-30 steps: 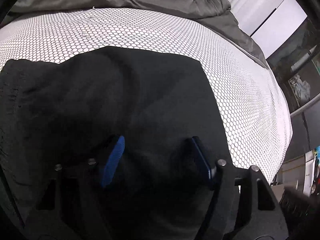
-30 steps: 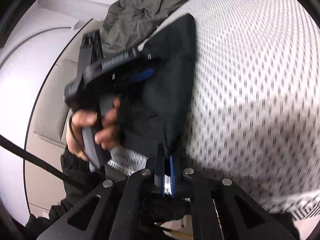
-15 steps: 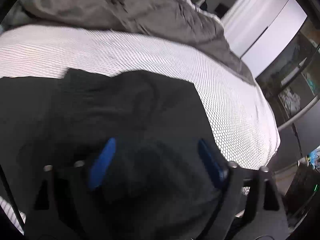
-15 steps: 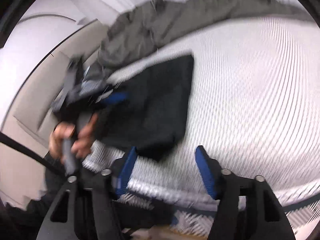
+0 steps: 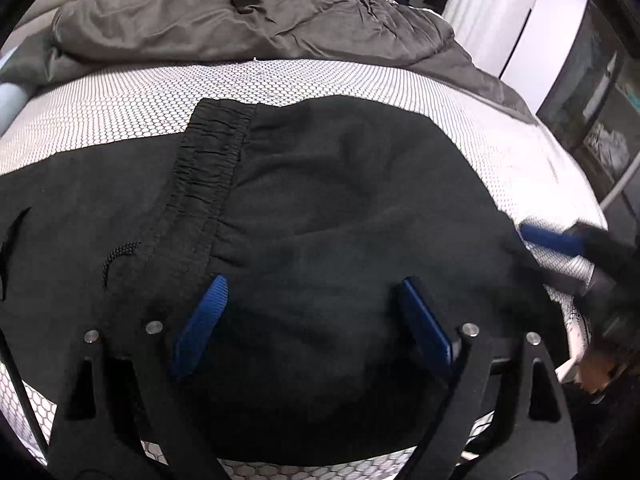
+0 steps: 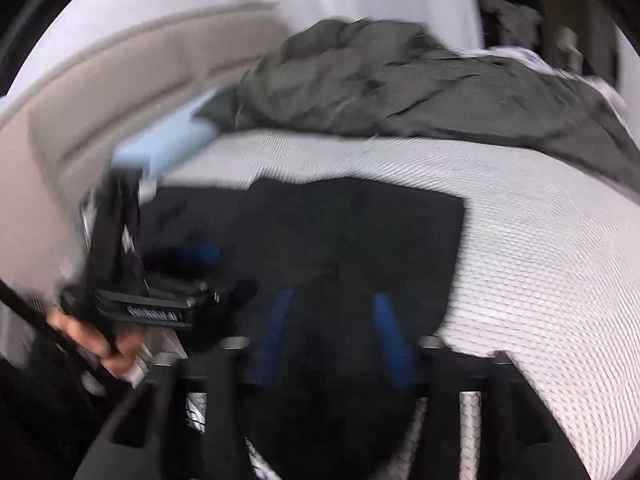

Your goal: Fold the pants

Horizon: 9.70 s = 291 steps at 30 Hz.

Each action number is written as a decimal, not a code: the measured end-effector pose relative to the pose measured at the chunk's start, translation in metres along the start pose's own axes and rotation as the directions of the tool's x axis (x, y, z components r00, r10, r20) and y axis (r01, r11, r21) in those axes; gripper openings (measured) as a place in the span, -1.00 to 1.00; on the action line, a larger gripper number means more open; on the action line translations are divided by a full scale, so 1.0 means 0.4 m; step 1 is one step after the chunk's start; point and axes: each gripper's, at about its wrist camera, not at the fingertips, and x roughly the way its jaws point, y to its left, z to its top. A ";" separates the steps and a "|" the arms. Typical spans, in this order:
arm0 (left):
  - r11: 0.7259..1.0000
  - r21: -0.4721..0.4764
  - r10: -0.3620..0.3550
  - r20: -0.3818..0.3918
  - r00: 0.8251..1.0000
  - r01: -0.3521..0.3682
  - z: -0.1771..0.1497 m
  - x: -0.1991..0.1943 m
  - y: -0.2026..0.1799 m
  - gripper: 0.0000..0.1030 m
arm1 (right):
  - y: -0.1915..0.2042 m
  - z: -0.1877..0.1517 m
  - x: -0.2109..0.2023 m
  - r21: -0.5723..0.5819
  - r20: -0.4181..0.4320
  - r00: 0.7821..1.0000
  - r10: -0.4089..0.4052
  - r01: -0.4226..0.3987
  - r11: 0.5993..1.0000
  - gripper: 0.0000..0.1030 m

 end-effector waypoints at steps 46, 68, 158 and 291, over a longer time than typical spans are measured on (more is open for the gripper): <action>0.991 0.120 0.051 0.012 0.999 -0.052 0.195 0.043 0.007 0.70 | -0.128 0.109 0.097 -0.045 0.053 0.992 -0.118 0.120 0.992 -0.24; 0.996 -0.085 0.027 0.092 0.995 -0.019 0.188 -0.031 0.124 0.76 | -0.146 0.136 0.081 0.035 -0.013 0.991 -0.130 0.131 0.991 -0.11; 0.819 -0.552 0.319 0.217 0.923 -0.153 -0.146 -0.327 0.446 0.82 | -0.010 -0.134 -0.018 0.092 0.037 0.985 -0.168 0.164 0.982 0.31; 0.919 -0.347 0.242 0.125 0.962 -0.186 -0.008 -0.135 0.268 0.83 | -0.161 -0.029 0.044 0.464 -0.003 0.973 0.230 -0.202 0.862 -0.57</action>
